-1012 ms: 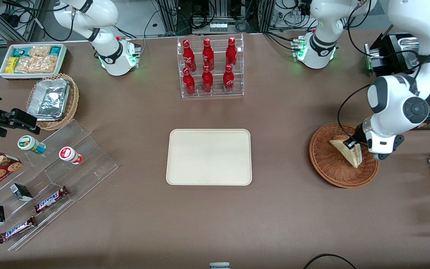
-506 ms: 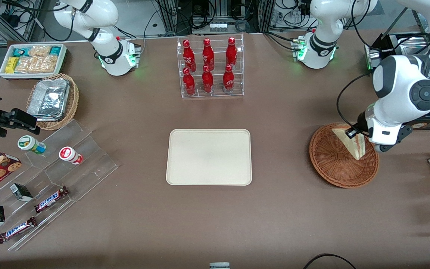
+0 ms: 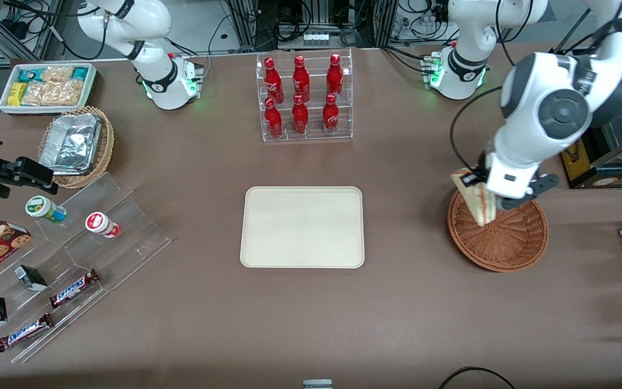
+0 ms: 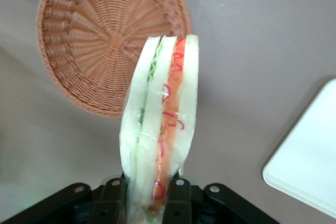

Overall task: Place sandwich from basket to tray
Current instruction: 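Lift the sandwich out of the basket with the left gripper, then carry the sandwich over the cream tray with the left gripper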

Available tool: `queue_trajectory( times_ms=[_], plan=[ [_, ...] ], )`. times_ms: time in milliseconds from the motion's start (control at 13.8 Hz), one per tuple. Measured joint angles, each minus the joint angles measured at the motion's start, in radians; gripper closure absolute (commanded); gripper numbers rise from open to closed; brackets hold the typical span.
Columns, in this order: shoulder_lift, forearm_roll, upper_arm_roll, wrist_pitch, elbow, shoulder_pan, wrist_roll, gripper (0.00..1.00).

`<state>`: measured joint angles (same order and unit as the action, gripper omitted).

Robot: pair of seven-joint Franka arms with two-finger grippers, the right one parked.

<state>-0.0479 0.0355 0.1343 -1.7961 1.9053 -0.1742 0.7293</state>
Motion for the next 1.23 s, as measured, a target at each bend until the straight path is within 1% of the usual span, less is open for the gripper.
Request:
queue_trajectory(
  times_ms=[289,506,940,1229],
  plan=[
    [-0.007,0.0,0.002,0.0,-0.021,-0.118,0.007,0.74],
    [-0.045,-0.001,0.002,0.0,-0.07,-0.185,0.013,0.73],
    [-0.21,-0.002,0.005,-0.002,-0.223,-0.311,0.032,0.74],
    [-0.319,-0.002,0.005,-0.003,-0.291,-0.393,0.06,0.74]
  ],
)
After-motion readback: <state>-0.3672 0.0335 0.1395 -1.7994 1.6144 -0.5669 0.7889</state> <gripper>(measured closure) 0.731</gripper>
